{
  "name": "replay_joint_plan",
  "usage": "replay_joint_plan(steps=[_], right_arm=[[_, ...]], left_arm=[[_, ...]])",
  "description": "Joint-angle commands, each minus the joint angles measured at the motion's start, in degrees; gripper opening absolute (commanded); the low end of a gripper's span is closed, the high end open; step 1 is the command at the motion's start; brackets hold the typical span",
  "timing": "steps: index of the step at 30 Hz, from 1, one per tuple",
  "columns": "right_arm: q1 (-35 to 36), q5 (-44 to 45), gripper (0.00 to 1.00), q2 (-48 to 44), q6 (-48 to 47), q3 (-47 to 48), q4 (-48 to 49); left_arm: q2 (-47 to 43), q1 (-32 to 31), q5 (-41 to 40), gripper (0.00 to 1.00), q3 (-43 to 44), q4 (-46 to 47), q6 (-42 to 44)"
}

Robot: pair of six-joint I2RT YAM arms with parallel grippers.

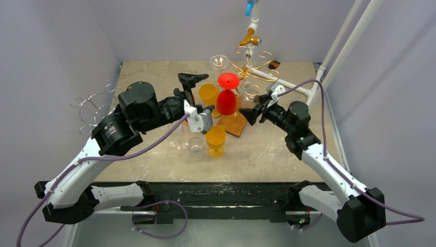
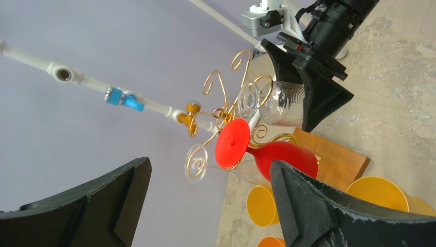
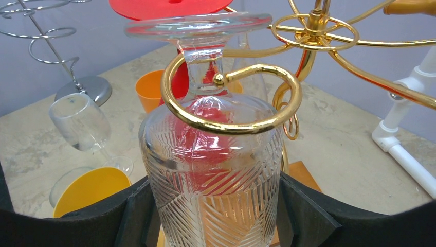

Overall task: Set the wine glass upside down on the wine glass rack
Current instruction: Turn the wine glass upside down at the wine rack.

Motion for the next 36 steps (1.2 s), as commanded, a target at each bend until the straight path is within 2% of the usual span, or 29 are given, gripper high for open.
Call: replay_joint_plan(steps=[1, 14, 23, 36], right_arm=[[-0.1, 0.5, 0.16, -2.3, -1.4, -1.6, 12.6], [-0.1, 0.3, 0.18, -2.5, -0.8, -6.0, 23.0], [-0.1, -0.9, 0.18, -1.2, 0.7, -7.8, 26.7], [-0.1, 3.5, 0.17, -0.7, 5.8, -13.3, 35.4]], left_arm=[[-0.4, -0.1, -1.8, 0.93, 0.0, 1.4, -1.5], [0.5, -0.1, -1.6, 0.93, 0.2, 1.8, -1.3], [1.1, -0.1, -1.7, 0.93, 0.1, 2.0, -1.1], [1.6, -0.1, -1.9, 0.93, 0.3, 2.2, -0.8]])
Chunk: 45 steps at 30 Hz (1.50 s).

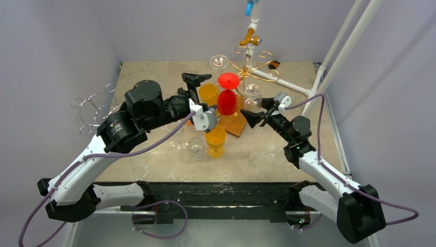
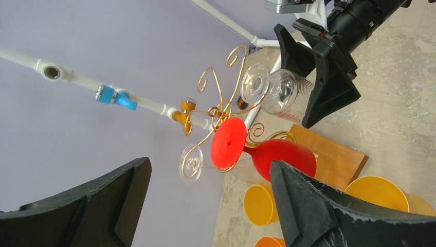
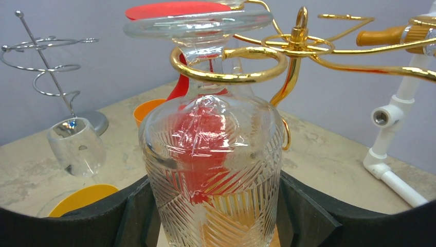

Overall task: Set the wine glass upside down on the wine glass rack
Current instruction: Turn the wine glass upside down at the wine rack.

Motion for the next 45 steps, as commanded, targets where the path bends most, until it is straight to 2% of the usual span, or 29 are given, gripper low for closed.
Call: replay_joint_plan(steps=[1, 15, 17, 18, 23, 25, 32, 36, 37, 45], right_arm=[[-0.1, 2.3, 0.17, 0.1, 2.5, -0.6, 10.1], [-0.1, 5.8, 0.24, 1.9, 4.9, -1.2, 10.5], [-0.1, 6.5, 0.32, 2.2, 6.0, -1.2, 10.3], [-0.1, 7.2, 0.39, 2.3, 6.4, -1.4, 10.1], [-0.1, 12.1, 0.63, 1.7, 7.0, -1.9, 8.7], [-0.1, 12.5, 0.75, 0.9, 6.9, -2.1, 8.1], [-0.1, 12.1, 0.82, -1.8, 5.4, -0.9, 3.7], [-0.1, 11.5, 0.91, -2.5, 4.9, -1.1, 2.5], [-0.1, 11.5, 0.98, -2.5, 5.0, -1.2, 2.3], [-0.1, 12.3, 0.99, -5.6, 5.3, -0.8, -2.9]], left_arm=[[0.0, -0.1, -1.5, 0.93, 0.4, 2.0, -0.9], [0.1, -0.1, -1.4, 0.94, 0.4, 1.7, -0.3], [0.1, -0.1, -1.4, 0.94, 0.4, 1.7, -0.3], [0.2, -0.1, -1.4, 0.94, 0.6, 1.6, -0.3], [0.9, -0.1, -1.6, 0.94, 1.8, 0.1, -0.4], [1.0, -0.1, -1.5, 0.94, 1.8, 0.1, -0.5], [1.8, -0.2, -1.5, 0.94, 2.9, -0.4, -1.8], [2.2, -0.1, -1.5, 0.94, 3.6, -0.7, -2.2], [2.2, -0.1, -1.5, 0.94, 3.8, -0.8, -2.3], [2.6, -0.1, -1.8, 0.94, 4.5, -0.9, -3.3]])
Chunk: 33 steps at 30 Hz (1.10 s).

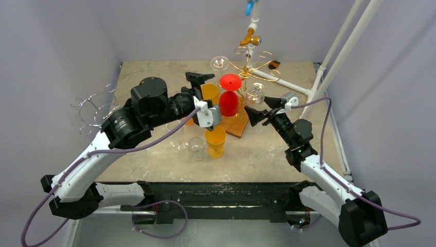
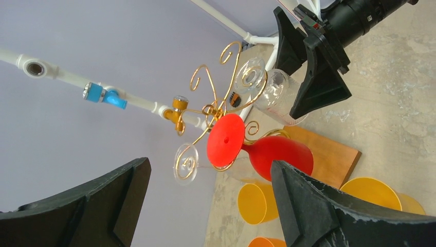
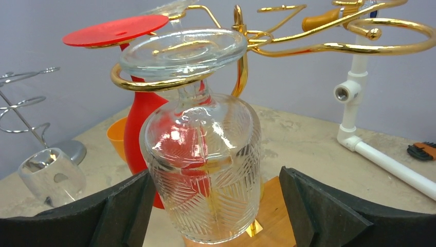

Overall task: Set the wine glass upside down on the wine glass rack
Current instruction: Turn the wine glass upside down at the wine rack, then adjust the wine rack at the center of the board.

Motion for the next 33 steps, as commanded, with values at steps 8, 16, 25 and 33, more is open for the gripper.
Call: replay_joint_plan(steps=[8, 16, 25, 33], right_arm=[[-0.1, 6.4, 0.99, -16.3, 5.0, 6.5, -25.7], [-0.1, 19.9, 0.99, -12.9, 9.0, 33.3, -67.7], [-0.1, 26.5, 0.99, 1.5, 10.9, 58.4, -82.0], [-0.1, 25.0, 0.89, 4.2, 10.8, 61.7, -80.6]], left_arm=[[8.6, -0.1, -4.8, 0.94, 13.5, -5.8, -20.6], [13.3, 2.0, -7.9, 0.77, 17.6, -7.9, -26.4], [20.0, 5.2, -10.0, 0.95, 25.4, -11.9, -30.6], [26.3, 9.6, -11.3, 1.00, 34.4, -12.7, -35.3]])
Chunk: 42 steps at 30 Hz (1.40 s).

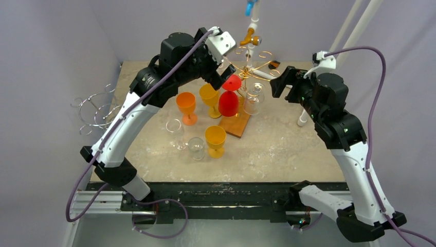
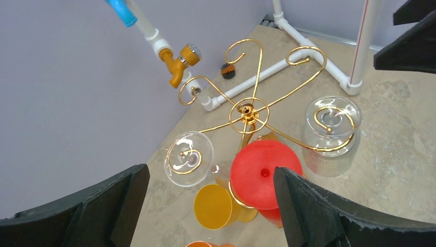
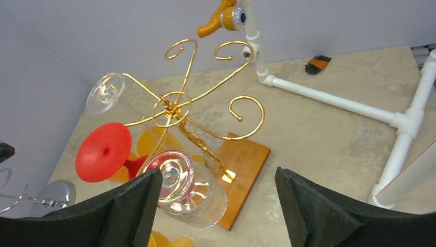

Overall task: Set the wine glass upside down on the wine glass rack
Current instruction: Adjust the wine rack at the center of the board.

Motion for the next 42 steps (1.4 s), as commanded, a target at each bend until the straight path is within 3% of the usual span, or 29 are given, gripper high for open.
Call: replay_joint_plan(steps=[1, 6, 8, 19, 22, 27, 33, 39, 42], right_arm=[[-0.1, 3.7, 0.82, 1.8, 1.4, 4.8, -1.9], [-0.1, 7.5, 0.61, 5.2, 2.0, 7.4, -0.1], [-0.1, 8.6, 0.58, 7.3, 2.2, 8.3, 0.2], [-1.4, 9.7, 0.57, 18.0, 1.7, 13.1, 2.1], [-1.8, 9.7, 0.56, 19.1, 1.7, 12.5, 3.0], [-3.8, 9.0, 0.54, 19.1, 1.0, 10.5, 4.5], [-5.5, 7.0, 0.52, 19.0, 0.3, 8.9, 5.2], [-6.6, 4.8, 0.52, 17.6, 0.7, 4.9, 7.0], [-7.1, 2.9, 0.53, 17.0, 1.1, 3.9, 7.3]], left_arm=[[1.3, 1.1, -3.7, 1.00, 3.2, -1.4, -4.8], [3.2, 1.2, -4.6, 1.00, 3.1, 1.5, -6.3], [3.8, 1.3, -6.6, 1.00, 2.8, 3.1, -7.9], [4.1, 1.3, -4.6, 0.99, -2.2, 9.3, -6.4], [4.1, 1.3, -3.2, 0.92, -4.1, 11.3, -4.4], [3.9, 1.3, -0.3, 0.71, -7.3, 13.2, -5.9], [4.6, 1.3, 2.3, 0.61, -7.2, 15.2, -7.5], [6.5, 1.2, 3.2, 0.59, -5.1, 16.1, -8.8], [6.9, 1.3, 2.9, 0.65, -5.0, 16.9, -9.3]])
